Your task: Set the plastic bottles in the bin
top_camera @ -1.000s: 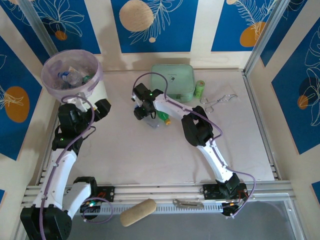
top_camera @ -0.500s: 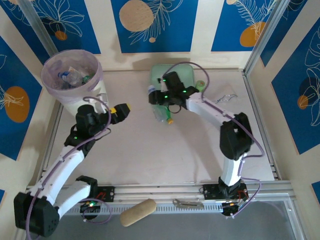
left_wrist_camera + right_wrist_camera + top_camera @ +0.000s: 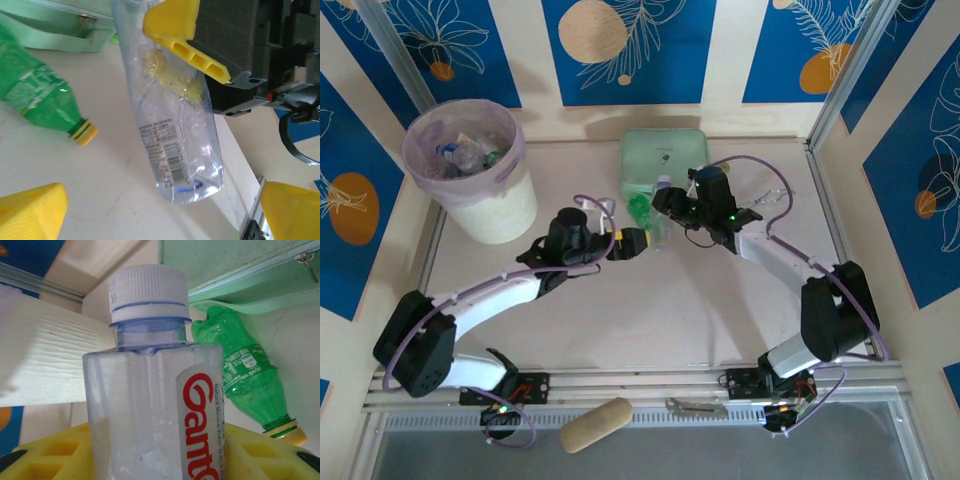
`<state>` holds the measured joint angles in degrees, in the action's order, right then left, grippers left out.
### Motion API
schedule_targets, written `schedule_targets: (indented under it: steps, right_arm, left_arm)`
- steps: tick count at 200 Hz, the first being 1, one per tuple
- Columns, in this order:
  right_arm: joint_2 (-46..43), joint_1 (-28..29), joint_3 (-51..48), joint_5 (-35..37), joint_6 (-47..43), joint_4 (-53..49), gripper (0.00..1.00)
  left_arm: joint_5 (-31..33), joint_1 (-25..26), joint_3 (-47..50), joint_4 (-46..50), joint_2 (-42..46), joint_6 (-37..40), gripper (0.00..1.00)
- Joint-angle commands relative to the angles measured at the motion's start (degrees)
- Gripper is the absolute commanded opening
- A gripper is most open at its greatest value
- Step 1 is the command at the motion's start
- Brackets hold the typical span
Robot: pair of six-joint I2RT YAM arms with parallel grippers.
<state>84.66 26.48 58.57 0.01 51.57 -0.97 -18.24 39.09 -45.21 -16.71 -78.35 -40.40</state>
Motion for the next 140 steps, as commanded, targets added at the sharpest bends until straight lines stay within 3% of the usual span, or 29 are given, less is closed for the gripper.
schedule_targets:
  steps: [1, 79, 140]
  right_arm:
    - [-4.1, -0.2, -2.4, 0.8, 3.9, 4.9, 0.52]
    - [-8.2, 2.1, -4.2, 2.4, 2.7, 4.8, 0.52]
    - [-8.6, 2.8, -4.8, 2.5, 2.9, 5.4, 0.52]
  left_arm:
    - [-2.0, 2.1, -4.2, -3.0, -3.2, 1.1, 0.96]
    - [-3.7, 4.5, -10.1, -3.8, -10.7, 1.2, 0.91]
    - [-4.0, 4.5, -9.3, -5.1, -11.1, 0.7, 0.60]
